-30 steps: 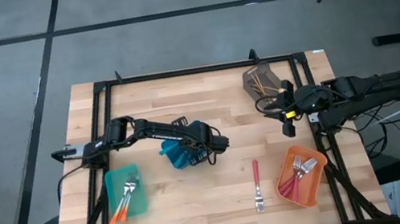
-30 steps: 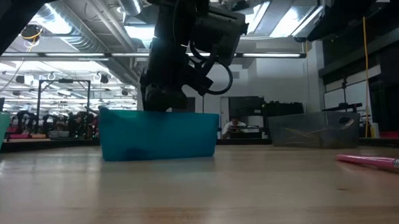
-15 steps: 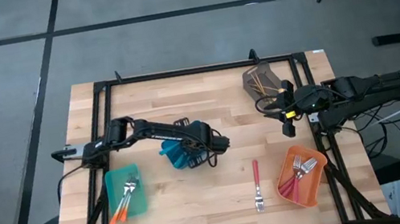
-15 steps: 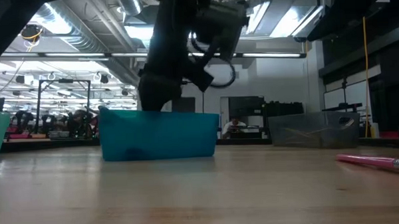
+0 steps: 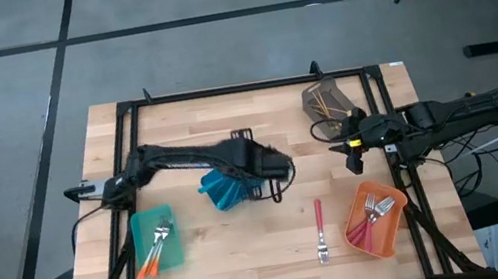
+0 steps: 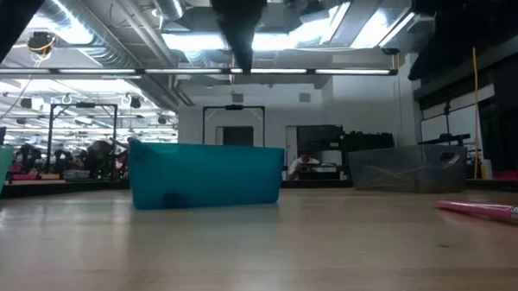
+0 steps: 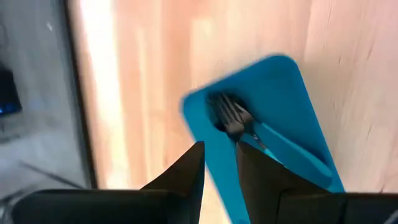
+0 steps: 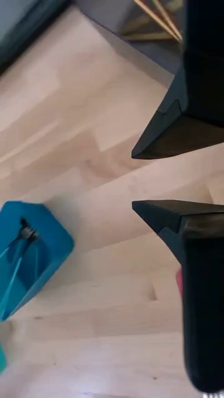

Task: Sort silverware by color (type)
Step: Put the pink fork into the orange bin

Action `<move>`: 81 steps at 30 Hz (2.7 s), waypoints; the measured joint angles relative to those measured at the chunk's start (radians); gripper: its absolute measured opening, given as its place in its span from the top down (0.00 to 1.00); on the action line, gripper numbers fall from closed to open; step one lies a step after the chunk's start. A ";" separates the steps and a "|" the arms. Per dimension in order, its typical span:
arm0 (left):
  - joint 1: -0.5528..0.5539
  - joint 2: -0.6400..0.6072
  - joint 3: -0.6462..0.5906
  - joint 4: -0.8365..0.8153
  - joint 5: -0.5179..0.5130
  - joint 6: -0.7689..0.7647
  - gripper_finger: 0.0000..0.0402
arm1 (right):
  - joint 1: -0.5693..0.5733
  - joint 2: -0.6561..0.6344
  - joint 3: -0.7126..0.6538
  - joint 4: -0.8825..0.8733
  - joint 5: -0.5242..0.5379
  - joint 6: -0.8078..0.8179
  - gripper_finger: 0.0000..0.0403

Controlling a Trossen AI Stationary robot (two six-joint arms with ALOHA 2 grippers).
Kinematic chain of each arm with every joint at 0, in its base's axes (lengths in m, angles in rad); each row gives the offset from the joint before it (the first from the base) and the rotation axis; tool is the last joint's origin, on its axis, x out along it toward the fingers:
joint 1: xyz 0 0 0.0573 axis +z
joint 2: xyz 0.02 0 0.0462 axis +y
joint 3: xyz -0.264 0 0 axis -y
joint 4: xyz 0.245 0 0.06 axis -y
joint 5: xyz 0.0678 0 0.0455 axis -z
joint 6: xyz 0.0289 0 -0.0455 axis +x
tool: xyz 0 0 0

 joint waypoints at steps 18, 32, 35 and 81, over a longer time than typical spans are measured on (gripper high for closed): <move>-0.074 -0.641 -0.254 0.030 -0.268 -0.122 0.79 | 0.001 0.018 -0.041 0.329 -0.110 0.274 0.74; -0.295 -1.227 -1.170 0.613 -0.293 -0.220 0.79 | 0.085 0.285 0.067 0.383 -0.158 0.568 0.74; -0.311 -1.281 -1.301 0.721 -0.293 -0.219 0.79 | 0.132 0.351 0.140 0.332 -0.111 0.642 0.74; -0.397 -1.339 -1.658 1.165 -0.342 -0.157 0.79 | 0.399 1.168 0.703 -0.338 -0.373 1.435 0.74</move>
